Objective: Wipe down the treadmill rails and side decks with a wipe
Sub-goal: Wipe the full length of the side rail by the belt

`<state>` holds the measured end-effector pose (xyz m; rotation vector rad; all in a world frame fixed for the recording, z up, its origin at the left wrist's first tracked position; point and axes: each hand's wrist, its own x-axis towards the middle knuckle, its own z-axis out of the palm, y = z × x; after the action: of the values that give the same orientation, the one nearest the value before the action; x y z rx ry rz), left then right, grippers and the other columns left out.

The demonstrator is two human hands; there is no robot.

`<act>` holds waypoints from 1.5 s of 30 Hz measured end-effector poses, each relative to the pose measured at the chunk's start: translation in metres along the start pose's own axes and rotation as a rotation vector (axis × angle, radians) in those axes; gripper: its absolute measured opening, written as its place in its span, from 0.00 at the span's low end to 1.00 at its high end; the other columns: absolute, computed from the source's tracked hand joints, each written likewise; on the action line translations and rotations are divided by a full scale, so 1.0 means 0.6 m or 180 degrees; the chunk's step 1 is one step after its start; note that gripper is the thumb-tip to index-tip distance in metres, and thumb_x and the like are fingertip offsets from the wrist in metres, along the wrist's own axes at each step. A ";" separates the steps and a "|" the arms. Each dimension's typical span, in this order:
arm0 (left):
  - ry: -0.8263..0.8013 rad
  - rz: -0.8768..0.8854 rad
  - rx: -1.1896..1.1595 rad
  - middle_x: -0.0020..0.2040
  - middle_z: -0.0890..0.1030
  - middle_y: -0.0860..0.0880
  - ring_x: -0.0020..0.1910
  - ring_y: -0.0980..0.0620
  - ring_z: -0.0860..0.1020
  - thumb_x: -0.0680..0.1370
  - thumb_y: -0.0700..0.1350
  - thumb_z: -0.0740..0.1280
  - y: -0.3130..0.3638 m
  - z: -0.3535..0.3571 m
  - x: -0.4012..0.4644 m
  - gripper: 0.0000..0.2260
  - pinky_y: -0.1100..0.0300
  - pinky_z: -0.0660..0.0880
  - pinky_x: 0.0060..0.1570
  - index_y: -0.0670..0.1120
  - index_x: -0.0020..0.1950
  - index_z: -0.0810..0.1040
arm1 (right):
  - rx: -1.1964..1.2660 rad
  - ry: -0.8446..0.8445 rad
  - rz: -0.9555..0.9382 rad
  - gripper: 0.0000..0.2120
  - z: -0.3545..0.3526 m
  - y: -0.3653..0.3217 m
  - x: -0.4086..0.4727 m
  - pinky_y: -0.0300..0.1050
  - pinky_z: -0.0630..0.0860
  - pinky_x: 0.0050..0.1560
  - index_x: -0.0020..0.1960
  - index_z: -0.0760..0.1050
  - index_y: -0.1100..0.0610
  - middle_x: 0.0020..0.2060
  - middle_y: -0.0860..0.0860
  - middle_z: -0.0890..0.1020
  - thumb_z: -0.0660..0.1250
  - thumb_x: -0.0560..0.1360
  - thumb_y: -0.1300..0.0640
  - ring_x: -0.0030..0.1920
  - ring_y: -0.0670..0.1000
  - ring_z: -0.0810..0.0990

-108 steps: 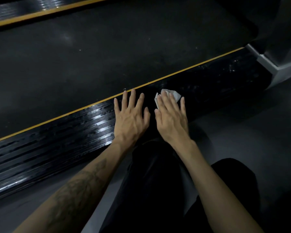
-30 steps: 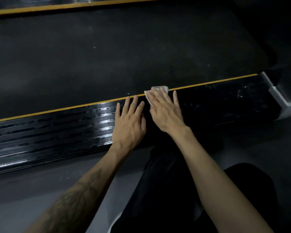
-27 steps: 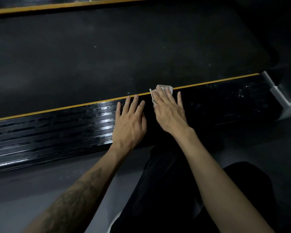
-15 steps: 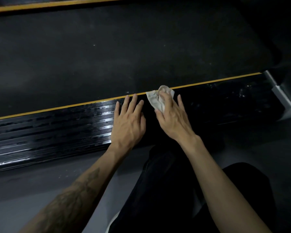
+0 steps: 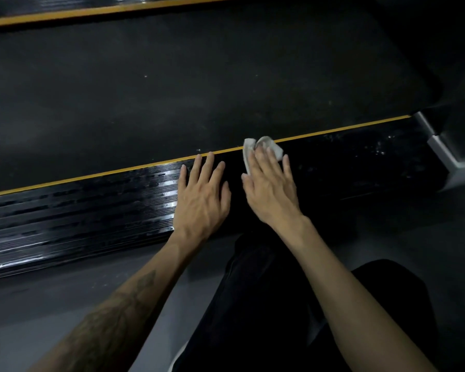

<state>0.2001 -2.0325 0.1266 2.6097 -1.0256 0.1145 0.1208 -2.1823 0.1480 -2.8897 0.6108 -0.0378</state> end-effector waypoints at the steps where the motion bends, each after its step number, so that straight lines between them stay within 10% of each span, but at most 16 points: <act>1: -0.0003 0.0010 -0.0007 0.81 0.65 0.44 0.82 0.43 0.59 0.83 0.55 0.53 0.001 0.001 0.000 0.25 0.38 0.57 0.78 0.46 0.77 0.71 | 0.0003 -0.0022 -0.0104 0.33 0.002 -0.003 0.000 0.60 0.44 0.81 0.84 0.51 0.57 0.83 0.55 0.54 0.38 0.82 0.44 0.83 0.55 0.50; 45: -0.0045 0.0154 0.0041 0.81 0.65 0.45 0.81 0.44 0.59 0.82 0.55 0.53 0.028 0.007 0.008 0.26 0.39 0.56 0.78 0.49 0.78 0.70 | 0.0079 0.0012 0.0437 0.28 -0.009 0.027 0.000 0.61 0.39 0.80 0.85 0.47 0.54 0.84 0.52 0.48 0.48 0.87 0.47 0.83 0.54 0.44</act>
<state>0.1925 -2.0484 0.1284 2.6015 -1.0970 0.1147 0.1139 -2.1976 0.1502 -2.8170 0.8020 -0.0316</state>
